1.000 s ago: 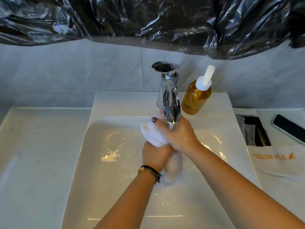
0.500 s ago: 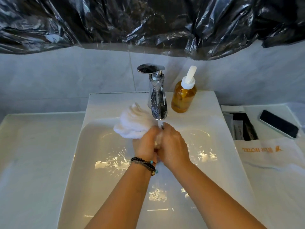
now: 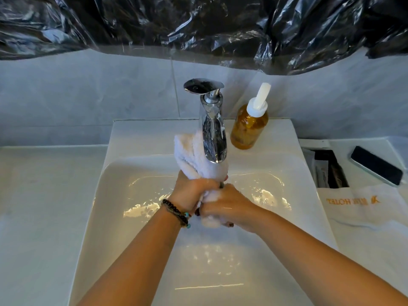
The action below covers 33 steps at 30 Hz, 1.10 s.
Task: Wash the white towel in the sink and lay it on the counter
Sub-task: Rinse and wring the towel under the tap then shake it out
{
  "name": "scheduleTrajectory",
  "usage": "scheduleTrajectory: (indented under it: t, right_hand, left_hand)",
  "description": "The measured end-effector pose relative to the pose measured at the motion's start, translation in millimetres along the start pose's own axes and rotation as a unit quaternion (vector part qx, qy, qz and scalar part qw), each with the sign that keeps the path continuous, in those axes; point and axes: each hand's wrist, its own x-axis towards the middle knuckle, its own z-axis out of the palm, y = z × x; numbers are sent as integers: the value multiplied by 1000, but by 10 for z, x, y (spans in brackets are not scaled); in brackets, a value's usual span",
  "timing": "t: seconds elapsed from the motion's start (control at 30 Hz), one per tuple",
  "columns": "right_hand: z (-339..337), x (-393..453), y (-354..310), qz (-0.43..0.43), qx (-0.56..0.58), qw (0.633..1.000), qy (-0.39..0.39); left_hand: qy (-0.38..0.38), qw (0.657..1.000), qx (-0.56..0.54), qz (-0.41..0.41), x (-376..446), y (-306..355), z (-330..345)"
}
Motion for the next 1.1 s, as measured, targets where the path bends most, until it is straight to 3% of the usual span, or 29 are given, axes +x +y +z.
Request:
scheduleTrajectory:
  t: [0.1, 0.13, 0.2, 0.27, 0.37, 0.47, 0.53, 0.63, 0.77, 0.87, 1.0, 1.1]
  right_hand:
    - [-275, -117, 178, 17, 87, 985, -149]
    - [-393, -130, 219, 22, 85, 985, -150]
    - [-586, -90, 216, 11, 72, 995, -69]
    - [-680, 1, 112, -20, 136, 990, -4]
    - [-576, 160, -172, -113, 196, 974, -29]
    - [-379, 234, -393, -154, 86, 983, -49]
    - [-341, 252, -446, -146, 58, 987, -43]
    - [-307, 275, -491, -154, -3, 988, 6]
    - [-153, 354, -536, -125, -116, 976, 132]
    - [-83, 386, -491, -98, -124, 965, 208]
    - [-41, 356, -502, -108, -133, 950, 263]
    - [-57, 339, -536, -110, -78, 962, 236]
  left_hand:
    - [-70, 987, -96, -105, -46, 34, -100]
    - [-98, 977, -128, -140, -81, 57, -126]
    - [-135, 960, -169, -178, -142, 56, -191]
    - [-139, 953, -180, -199, -199, 34, -233]
    - [-200, 937, -147, -246, -279, 12, -187]
    - [-245, 918, -108, -294, -307, -10, -91]
    - [-197, 936, -71, -283, -321, -10, -19]
    - [-67, 972, -25, -224, -340, -27, 97]
    - [70, 977, 118, -162, -310, -157, 196]
    - [115, 967, 196, -117, -284, -231, 241]
    - [141, 961, 222, -90, -228, -261, 286]
    - [178, 953, 230, -78, -234, -251, 226]
